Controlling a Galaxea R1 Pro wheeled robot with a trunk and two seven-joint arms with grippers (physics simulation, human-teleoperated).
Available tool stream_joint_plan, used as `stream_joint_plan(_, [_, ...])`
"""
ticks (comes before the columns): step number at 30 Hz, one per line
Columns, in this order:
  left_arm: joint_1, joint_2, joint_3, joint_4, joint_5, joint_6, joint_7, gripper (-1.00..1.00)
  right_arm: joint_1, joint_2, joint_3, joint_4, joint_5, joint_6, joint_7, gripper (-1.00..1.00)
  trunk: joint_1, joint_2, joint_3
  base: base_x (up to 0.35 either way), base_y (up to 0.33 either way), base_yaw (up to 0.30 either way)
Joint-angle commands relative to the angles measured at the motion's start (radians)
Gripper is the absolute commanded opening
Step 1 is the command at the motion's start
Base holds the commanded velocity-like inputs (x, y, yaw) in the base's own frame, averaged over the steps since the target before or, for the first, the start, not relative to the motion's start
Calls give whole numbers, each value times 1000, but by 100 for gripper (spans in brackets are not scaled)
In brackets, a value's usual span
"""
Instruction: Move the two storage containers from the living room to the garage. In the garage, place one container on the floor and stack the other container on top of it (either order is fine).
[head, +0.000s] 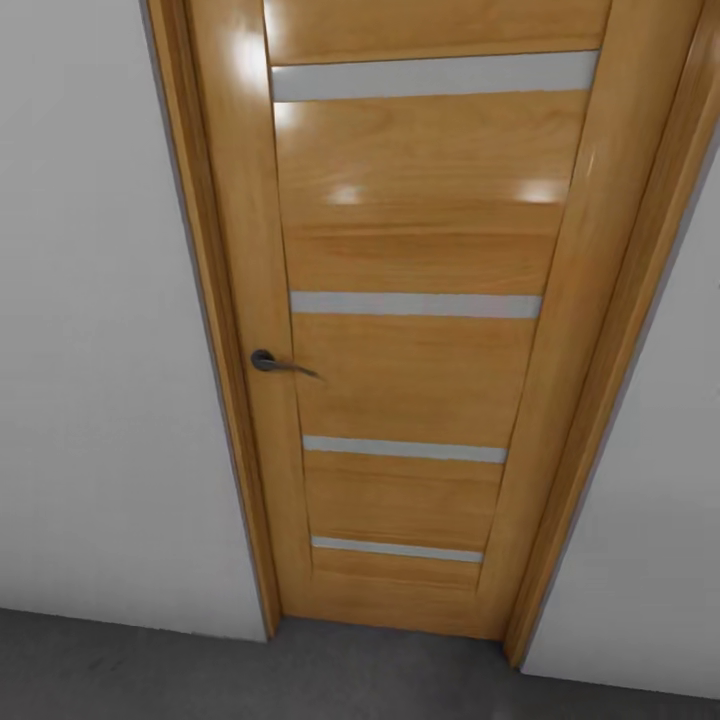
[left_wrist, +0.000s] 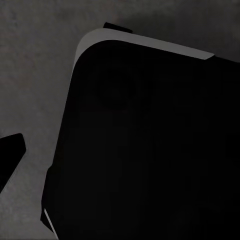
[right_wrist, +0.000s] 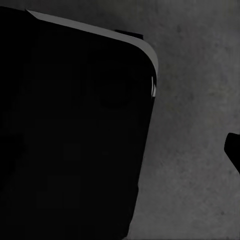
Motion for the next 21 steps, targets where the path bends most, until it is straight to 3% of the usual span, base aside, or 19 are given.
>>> stream_joint_plan(1, [0, 0, 2, 0, 3, -3, 1, 100, 0, -1, 1, 0, 6, -3, 0, 100, 0, 0, -1, 65, 116, -108])
stream_joint_plan(12, [0, 1, 2, -1, 3, -4, 1, 100, 0, -3, -1, 0, 4, -3, 0, 100, 0, 0, -1, 13, 23, -36])
stream_joint_plan(21, [0, 2, 5, -2, 10, -3, -8, 100, 0, -1, -3, 0, 3, -2, 0, 100, 0, 0, -1, 0, 1, -181])
